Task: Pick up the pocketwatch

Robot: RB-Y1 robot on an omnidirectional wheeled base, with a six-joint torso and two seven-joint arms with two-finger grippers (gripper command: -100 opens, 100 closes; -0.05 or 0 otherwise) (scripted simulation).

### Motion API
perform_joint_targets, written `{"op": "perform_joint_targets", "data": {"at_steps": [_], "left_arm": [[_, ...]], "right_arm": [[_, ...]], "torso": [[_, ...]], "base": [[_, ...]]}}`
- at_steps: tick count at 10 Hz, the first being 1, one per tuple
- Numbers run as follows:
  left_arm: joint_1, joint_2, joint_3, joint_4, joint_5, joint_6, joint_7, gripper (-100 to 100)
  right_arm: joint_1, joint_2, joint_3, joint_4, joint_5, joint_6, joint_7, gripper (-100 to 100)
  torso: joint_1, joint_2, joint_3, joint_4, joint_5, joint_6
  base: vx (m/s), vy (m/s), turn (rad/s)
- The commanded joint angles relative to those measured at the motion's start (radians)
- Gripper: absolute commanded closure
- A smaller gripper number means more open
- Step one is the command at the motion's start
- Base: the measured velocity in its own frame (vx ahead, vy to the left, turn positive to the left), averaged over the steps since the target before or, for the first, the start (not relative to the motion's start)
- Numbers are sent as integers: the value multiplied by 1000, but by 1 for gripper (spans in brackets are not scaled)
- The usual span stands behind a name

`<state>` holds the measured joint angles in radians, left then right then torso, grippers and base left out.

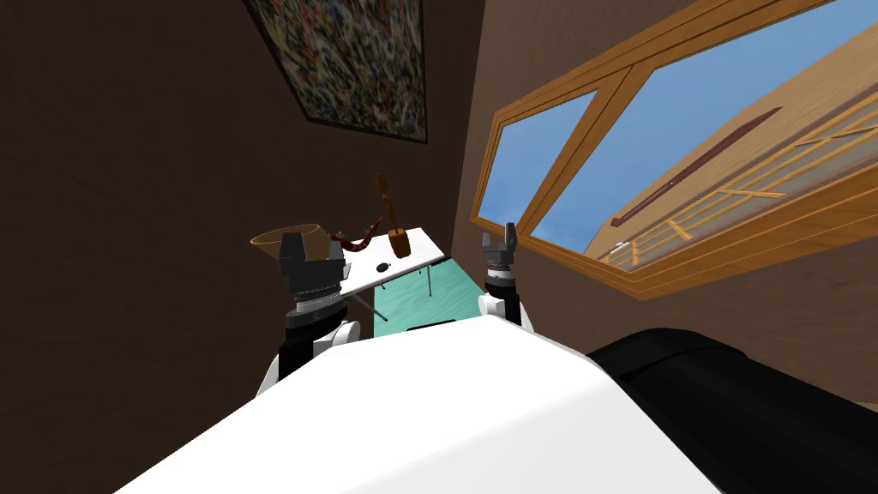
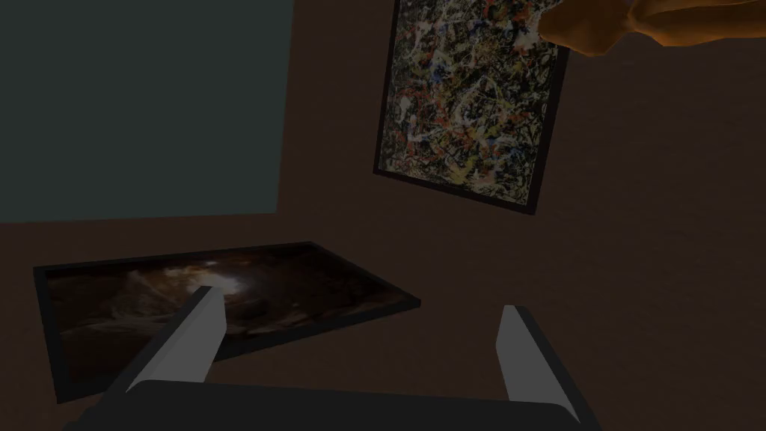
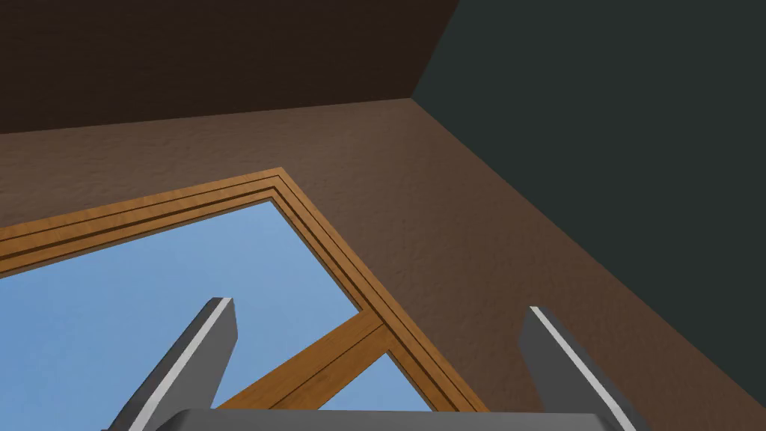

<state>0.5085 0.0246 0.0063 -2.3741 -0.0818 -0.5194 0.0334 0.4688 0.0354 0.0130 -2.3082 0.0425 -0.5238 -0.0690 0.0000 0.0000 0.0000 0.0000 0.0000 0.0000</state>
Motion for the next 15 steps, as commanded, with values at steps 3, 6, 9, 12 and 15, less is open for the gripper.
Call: {"op": "perform_joint_targets", "data": {"at_steps": [3,6,9,12,15], "left_arm": [[17,89,-42,54,-4,-24,24,-100],[40,183,-95,120,-8,-52,53,-100],[59,266,-138,175,-10,-74,76,-100],[69,331,-161,206,-12,-86,89,-100],[91,421,-210,273,-13,-108,115,-100]], "right_arm": [[0,0,0,0,0,0,0,0],[0,0,0,0,0,0,0,0],[0,0,0,0,0,0,0,0],[0,0,0,0,0,0,0,0],[0,0,0,0,0,0,0,0]], "torso": [[-4,2,1,0,-1,0],[-6,5,3,1,-1,0],[-5,3,2,1,-1,0],[-6,5,3,1,-1,0],[-4,4,2,1,-1,0]], "base": [[-33,-70,-20],[-70,-99,-32],[-51,-82,-28],[-59,-86,-24],[-57,-67,-42]]}}
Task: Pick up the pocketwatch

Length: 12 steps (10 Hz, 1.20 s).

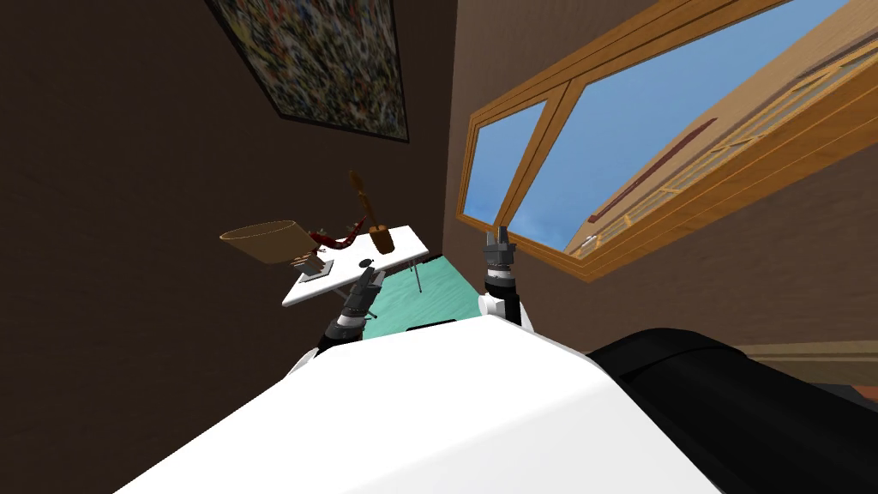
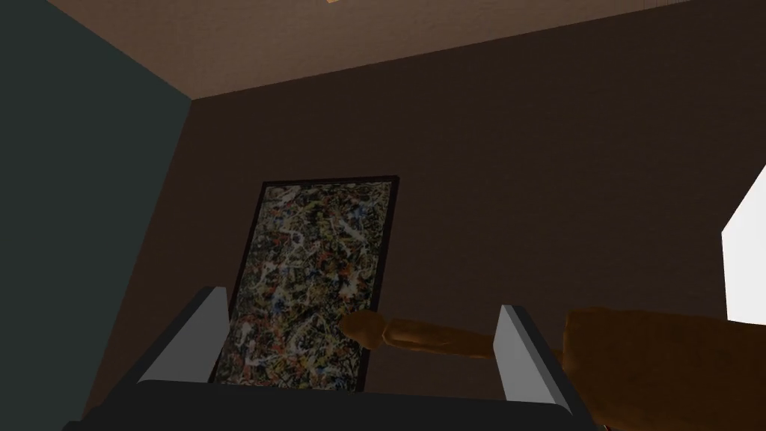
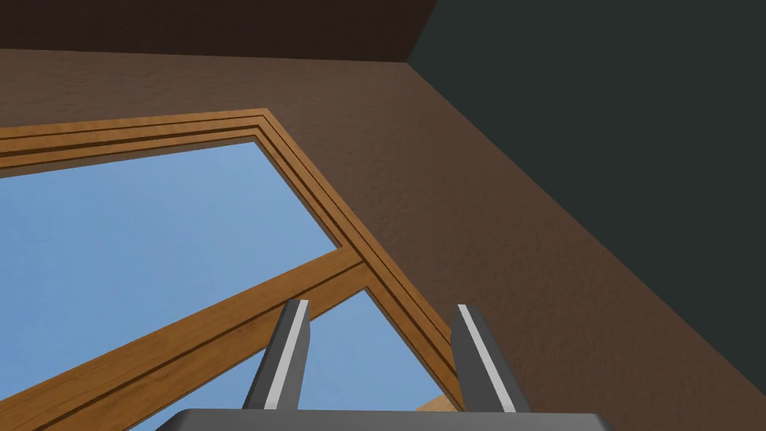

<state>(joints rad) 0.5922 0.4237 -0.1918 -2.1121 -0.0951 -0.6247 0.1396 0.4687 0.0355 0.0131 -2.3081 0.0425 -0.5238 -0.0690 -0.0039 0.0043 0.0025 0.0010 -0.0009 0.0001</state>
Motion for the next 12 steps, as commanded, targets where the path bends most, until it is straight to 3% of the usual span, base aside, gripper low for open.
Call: {"op": "perform_joint_targets", "data": {"at_steps": [1,2,3,4,5,6,7,8,9,12], "left_arm": [[7,38,-12,11,0,-3,9,-100],[18,73,-37,46,-1,-14,22,-100],[18,96,-37,46,-1,-14,22,-100],[29,126,-63,83,-1,-24,35,-100],[29,155,-63,83,-1,-24,35,-100],[41,189,-89,120,-1,-33,48,-100],[41,216,-89,120,-1,-33,48,-100],[52,248,-115,158,0,-41,60,-100],[52,276,-115,158,0,-41,60,-100],[73,368,-165,234,2,-54,84,-100]], "right_arm": [[0,0,0,0,0,0,0,0],[0,0,0,0,0,0,0,0],[0,0,0,0,0,0,0,0],[0,0,0,0,0,0,0,0],[0,0,0,0,0,0,0,0],[0,0,0,0,0,0,0,0],[0,0,0,0,0,0,0,0],[0,0,0,0,0,0,0,0],[0,0,0,0,0,0,0,0],[0,0,0,0,0,0,0,0]], "torso": [[0,0,0,0,0,0],[0,-1,0,0,0,0],[-1,0,0,0,0,0],[0,-1,0,0,0,0],[-1,0,0,0,0,0],[0,0,0,0,0,0],[-1,0,0,0,0,0],[0,-1,0,0,0,0],[0,0,0,0,0,0],[1,-2,-1,0,0,0]], "base": [[-43,-65,-24],[-56,-79,-57],[-52,-71,-26],[-56,-93,-73],[-59,-70,-30],[-48,-82,-91],[-39,-66,-32],[-56,-76,-94],[-47,-56,-41],[-33,-56,-88]]}}
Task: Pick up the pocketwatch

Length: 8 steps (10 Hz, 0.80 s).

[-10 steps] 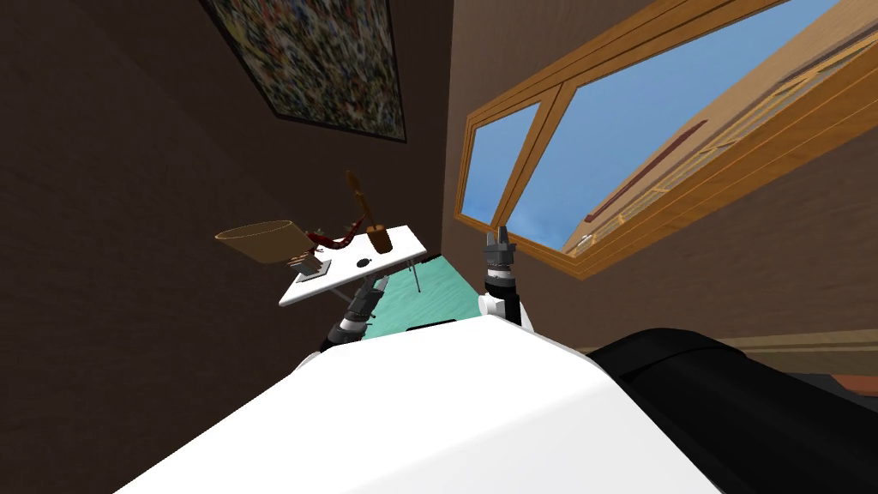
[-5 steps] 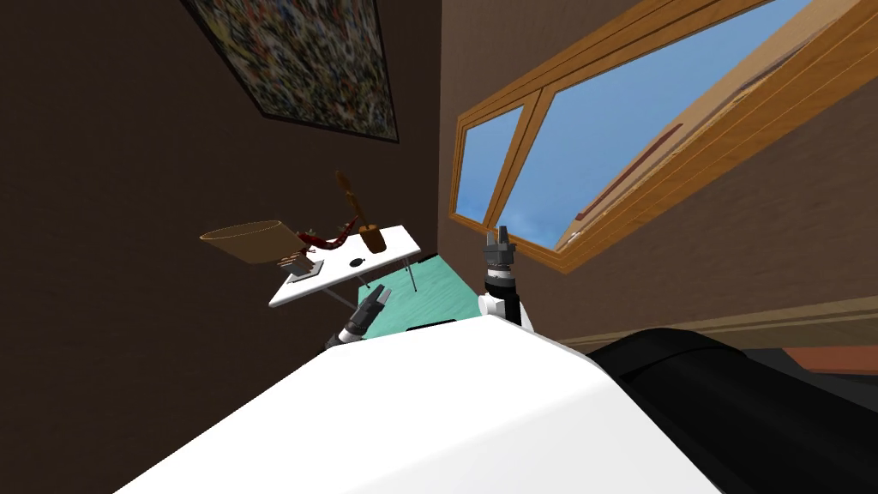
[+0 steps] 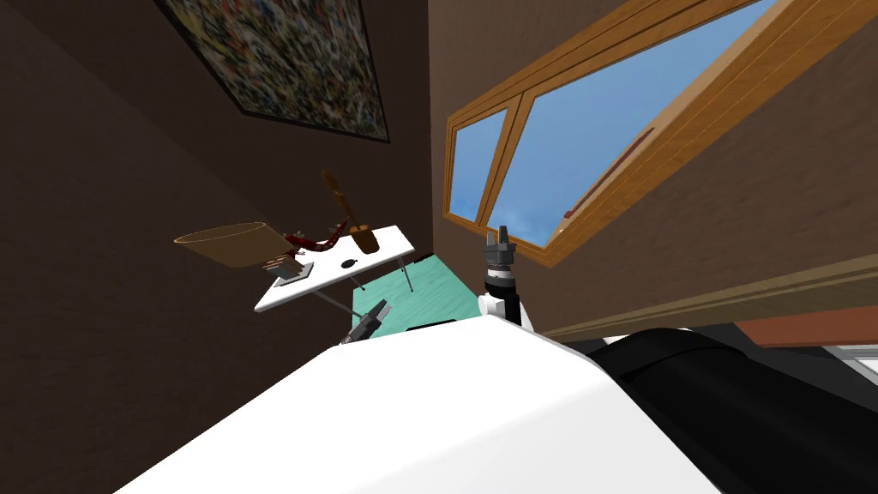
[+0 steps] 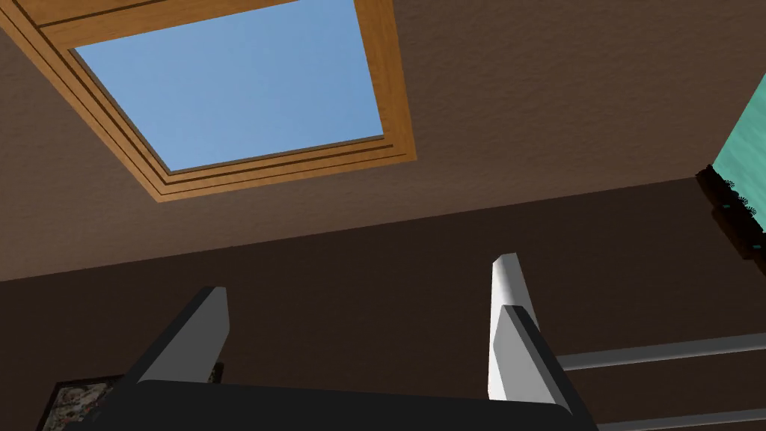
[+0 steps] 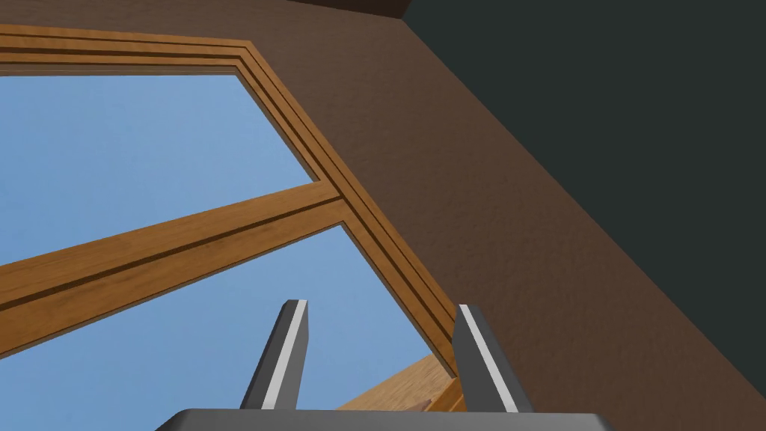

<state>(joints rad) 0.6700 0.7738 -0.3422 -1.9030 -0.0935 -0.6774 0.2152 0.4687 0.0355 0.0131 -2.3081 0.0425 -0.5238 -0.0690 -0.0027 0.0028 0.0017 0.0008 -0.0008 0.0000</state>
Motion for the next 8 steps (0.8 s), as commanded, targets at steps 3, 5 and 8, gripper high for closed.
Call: {"op": "perform_joint_targets", "data": {"at_steps": [3,5,8], "left_arm": [[5,112,-38,63,2,-6,19,-100],[14,179,-61,102,4,-10,29,-100],[23,248,-83,140,6,-12,39,-100]], "right_arm": [[0,0,0,0,0,0,0,0],[0,0,0,0,0,0,0,0],[0,0,0,0,0,0,0,0]], "torso": [[0,0,0,0,0,0],[1,-2,-1,0,0,0],[3,-3,-2,0,1,0]], "base": [[-22,-49,-80],[-1,-39,-97],[3,-13,-67]]}}
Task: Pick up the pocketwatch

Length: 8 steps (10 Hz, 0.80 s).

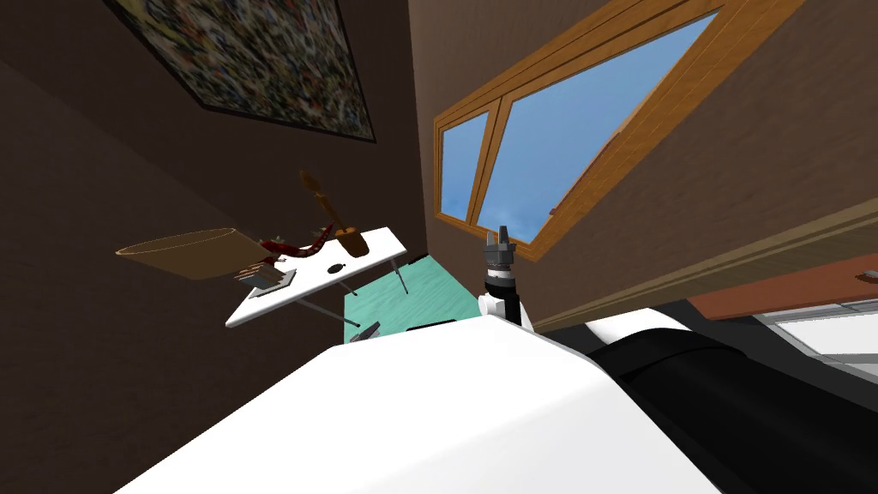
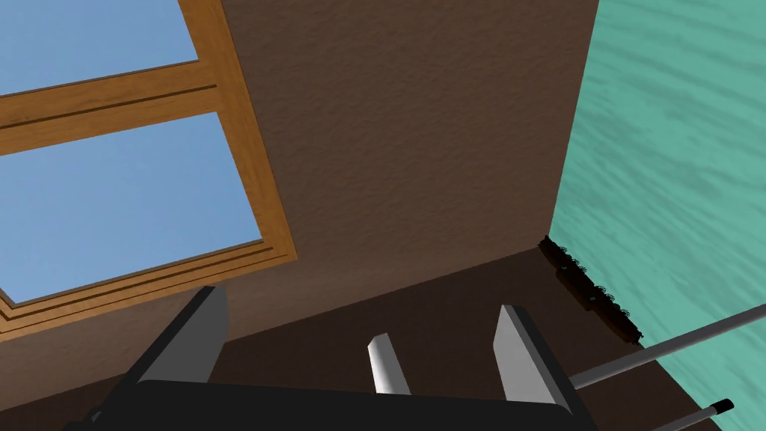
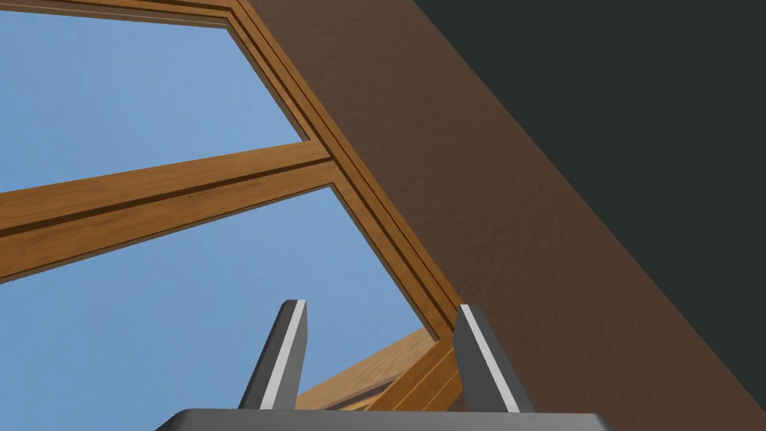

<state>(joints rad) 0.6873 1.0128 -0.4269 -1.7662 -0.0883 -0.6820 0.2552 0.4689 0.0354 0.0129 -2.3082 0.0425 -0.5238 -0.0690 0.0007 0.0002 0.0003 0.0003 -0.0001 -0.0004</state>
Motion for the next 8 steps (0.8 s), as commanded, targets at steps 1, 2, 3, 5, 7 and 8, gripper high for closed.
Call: {"op": "perform_joint_targets", "data": {"at_steps": [1,2,3,5,7,8], "left_arm": [[13,50,-19,41,3,-8,7,-100],[13,73,-19,41,3,-8,7,-100],[20,106,-39,78,6,-8,15,-100],[26,162,-57,115,9,-6,23,-100],[26,197,-57,115,9,-6,23,-100],[31,236,-74,151,12,-3,29,-100]], "right_arm": [[0,0,0,0,0,0,0,0],[0,0,0,0,0,0,0,0],[0,0,0,0,0,0,0,0],[0,0,0,0,0,0,0,0],[0,0,0,0,0,0,0,0],[0,0,0,0,0,0,0,0]], "torso": [[0,0,0,0,0,0],[0,0,0,0,0,1],[0,-1,0,0,0,0],[0,-1,-1,0,0,0],[1,-2,-1,0,0,0],[0,-1,-1,0,0,0]], "base": [[8,-15,-163],[11,-8,-79],[23,-5,-126],[27,1,-126],[19,6,-30],[27,6,-186]]}}
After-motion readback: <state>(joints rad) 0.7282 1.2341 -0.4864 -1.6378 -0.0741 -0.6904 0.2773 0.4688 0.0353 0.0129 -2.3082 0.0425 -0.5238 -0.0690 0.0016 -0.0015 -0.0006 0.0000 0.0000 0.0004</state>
